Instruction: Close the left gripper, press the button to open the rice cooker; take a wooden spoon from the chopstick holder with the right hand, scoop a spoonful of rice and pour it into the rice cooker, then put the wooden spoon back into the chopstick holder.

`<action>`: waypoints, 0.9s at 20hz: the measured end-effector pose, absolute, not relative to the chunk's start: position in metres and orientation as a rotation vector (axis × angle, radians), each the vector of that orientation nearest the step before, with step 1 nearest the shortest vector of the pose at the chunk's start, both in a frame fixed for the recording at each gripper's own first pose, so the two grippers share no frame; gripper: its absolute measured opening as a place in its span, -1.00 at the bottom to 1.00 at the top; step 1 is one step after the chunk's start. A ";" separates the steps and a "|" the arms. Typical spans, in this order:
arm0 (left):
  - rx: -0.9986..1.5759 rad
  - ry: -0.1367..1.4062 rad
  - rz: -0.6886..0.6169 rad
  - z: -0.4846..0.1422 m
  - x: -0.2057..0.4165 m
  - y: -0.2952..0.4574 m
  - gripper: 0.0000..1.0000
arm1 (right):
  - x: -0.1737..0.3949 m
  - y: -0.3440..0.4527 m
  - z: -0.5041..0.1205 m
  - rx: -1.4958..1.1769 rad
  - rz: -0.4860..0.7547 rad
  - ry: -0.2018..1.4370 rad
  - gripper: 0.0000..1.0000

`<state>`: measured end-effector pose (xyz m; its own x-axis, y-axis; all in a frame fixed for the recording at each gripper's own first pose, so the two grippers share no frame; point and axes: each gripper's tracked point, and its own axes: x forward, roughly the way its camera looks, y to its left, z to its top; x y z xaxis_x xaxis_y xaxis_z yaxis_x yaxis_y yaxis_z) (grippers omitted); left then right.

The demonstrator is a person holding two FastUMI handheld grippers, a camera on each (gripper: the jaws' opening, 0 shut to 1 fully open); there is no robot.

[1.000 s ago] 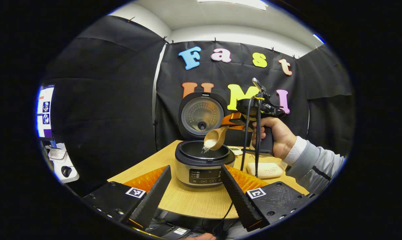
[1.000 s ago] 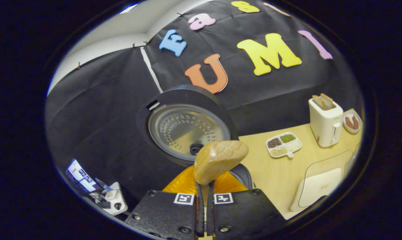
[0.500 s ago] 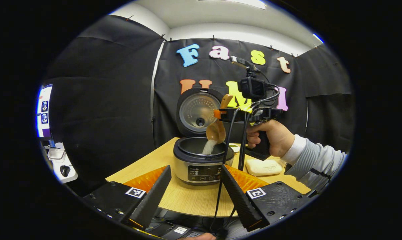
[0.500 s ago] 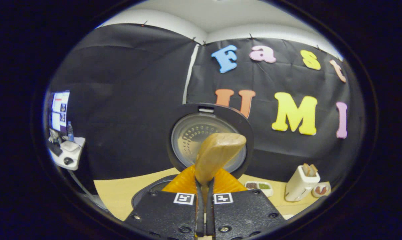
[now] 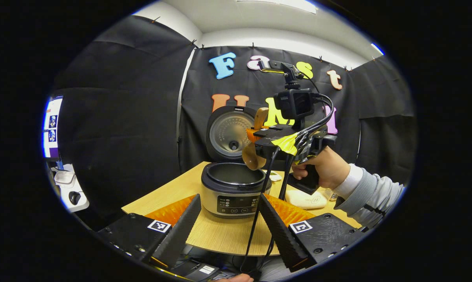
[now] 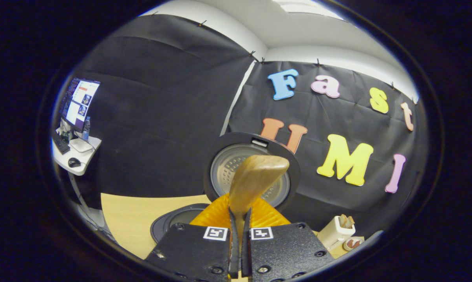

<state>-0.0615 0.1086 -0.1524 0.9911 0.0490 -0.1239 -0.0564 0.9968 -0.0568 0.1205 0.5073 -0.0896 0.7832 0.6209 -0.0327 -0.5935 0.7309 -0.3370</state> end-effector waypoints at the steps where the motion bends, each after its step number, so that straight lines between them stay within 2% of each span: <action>1: -0.063 0.116 0.051 -0.149 -0.060 0.105 0.89 | 0.123 0.496 -0.087 -0.319 0.650 -0.071 -0.83; 18: -0.078 0.041 0.046 -0.115 -0.021 0.049 0.89 | 0.148 0.265 -0.028 -0.070 0.419 -0.012 -0.83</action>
